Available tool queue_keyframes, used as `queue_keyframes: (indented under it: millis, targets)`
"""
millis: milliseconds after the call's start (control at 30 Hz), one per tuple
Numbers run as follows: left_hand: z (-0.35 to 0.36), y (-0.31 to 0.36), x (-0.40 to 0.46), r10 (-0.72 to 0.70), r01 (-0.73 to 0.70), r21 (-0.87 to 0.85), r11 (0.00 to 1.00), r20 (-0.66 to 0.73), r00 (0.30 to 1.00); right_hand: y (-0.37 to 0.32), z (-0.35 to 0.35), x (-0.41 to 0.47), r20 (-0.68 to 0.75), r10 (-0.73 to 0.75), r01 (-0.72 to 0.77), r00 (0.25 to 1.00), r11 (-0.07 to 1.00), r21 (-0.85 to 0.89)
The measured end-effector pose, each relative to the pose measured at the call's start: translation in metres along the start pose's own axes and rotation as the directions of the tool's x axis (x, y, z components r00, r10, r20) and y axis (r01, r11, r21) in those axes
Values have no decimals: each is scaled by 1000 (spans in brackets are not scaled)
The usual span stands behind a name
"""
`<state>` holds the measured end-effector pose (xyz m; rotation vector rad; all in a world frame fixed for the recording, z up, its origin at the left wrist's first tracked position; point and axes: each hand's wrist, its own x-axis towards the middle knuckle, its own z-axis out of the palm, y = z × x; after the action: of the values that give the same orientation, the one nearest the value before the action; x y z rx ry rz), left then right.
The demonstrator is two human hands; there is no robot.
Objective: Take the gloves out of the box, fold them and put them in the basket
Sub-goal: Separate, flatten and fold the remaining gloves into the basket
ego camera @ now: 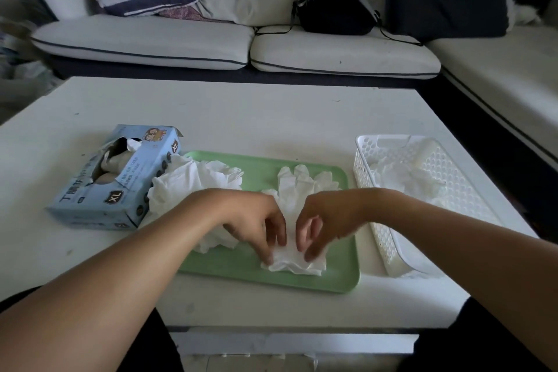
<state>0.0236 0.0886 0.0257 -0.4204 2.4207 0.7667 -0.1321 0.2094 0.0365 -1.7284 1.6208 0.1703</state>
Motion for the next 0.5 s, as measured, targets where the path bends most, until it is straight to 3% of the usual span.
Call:
queue_keyframes:
  millis: [67, 133, 167, 267, 367, 500]
  targets:
    - [-11, -7, 1, -33, 21, -63, 998, -190, 981, 10, -8, 7, -225, 7, -7, 974, 1000, -1]
    - [-14, -17, 6, -124, 83, -111, 990, -449, 885, 21, -14, 20, -484, 60, -28, 873, 997, 72]
    - [-14, -19, 9, -160, 118, -114, 986, -503, 849, 25, -17, 25, -539, 91, -41, 837, 994, 104]
    - [-8, -24, 18, -193, 158, -115, 981, -451, 872, 35, -19, 42, -547, 148, -125, 824, 989, 79]
    - [-3, -23, 23, -134, 119, -62, 991, -432, 892, 45, -20, 55, -598, 227, -207, 769, 973, 103]
    - [7, -17, 29, -87, 110, 51, 993, -330, 940, 51, -19, 63, -531, 273, -258, 802, 961, 103]
